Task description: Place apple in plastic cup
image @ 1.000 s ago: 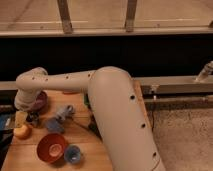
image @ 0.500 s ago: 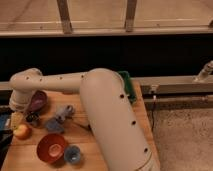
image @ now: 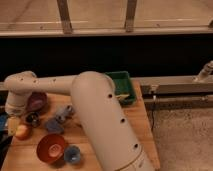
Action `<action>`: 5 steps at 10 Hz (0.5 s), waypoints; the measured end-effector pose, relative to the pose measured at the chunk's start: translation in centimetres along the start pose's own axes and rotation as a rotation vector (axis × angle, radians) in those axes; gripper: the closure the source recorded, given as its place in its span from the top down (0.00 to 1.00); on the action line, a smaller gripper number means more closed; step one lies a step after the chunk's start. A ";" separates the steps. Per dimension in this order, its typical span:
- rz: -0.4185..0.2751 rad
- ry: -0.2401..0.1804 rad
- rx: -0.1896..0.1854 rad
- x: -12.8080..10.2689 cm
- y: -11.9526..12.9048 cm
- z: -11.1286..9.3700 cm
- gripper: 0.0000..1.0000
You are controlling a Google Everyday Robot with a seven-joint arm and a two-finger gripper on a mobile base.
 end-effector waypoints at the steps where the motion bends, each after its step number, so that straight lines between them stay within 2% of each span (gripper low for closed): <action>1: -0.002 0.001 -0.002 -0.1 0.1 0.1 0.74; 3: 0.005 0.012 -0.010 0.1 -0.3 0.1 0.74; 5: 0.019 0.023 -0.037 -0.2 -0.6 1.3 0.74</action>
